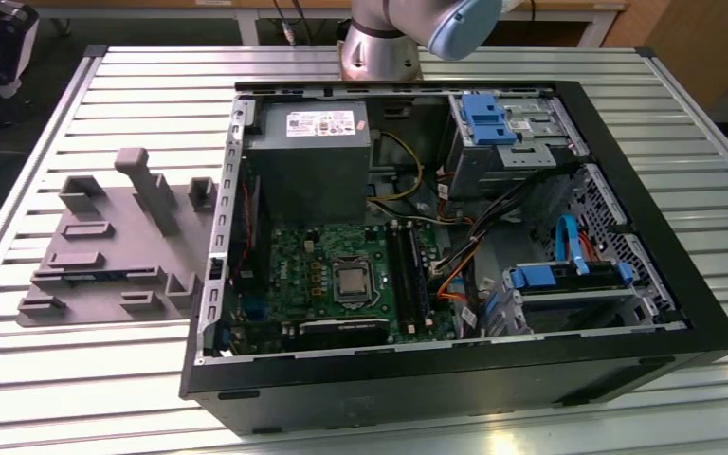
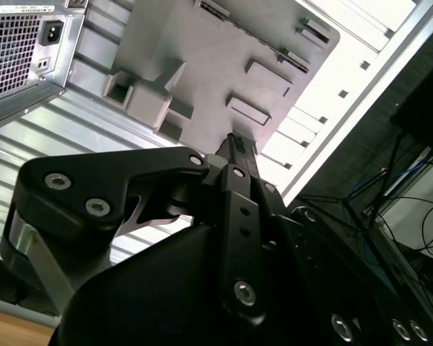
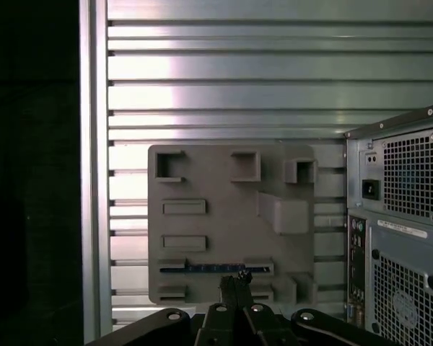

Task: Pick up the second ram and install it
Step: 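Pick up the second ram and move it above second insertion slot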

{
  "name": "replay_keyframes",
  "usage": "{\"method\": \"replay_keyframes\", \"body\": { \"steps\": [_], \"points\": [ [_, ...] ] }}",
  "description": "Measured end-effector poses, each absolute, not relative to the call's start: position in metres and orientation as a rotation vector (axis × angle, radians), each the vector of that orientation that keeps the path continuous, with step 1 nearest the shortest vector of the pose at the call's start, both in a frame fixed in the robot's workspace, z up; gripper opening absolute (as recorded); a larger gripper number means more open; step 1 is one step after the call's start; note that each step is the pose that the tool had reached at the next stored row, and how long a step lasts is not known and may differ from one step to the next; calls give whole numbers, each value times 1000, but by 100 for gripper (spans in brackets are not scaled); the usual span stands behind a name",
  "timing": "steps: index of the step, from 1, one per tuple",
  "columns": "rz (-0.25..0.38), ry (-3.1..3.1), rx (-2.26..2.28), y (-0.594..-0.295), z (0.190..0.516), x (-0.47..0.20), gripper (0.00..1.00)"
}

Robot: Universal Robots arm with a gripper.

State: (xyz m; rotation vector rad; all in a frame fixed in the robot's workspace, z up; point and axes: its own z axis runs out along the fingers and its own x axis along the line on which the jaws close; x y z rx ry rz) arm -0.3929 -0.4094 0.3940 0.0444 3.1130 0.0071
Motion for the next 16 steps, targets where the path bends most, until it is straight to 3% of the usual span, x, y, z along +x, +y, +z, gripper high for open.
{"method": "replay_keyframes", "body": {
  "steps": [16],
  "points": [
    [10,3111,-131,-410,393,-394,11]
  ]
}}
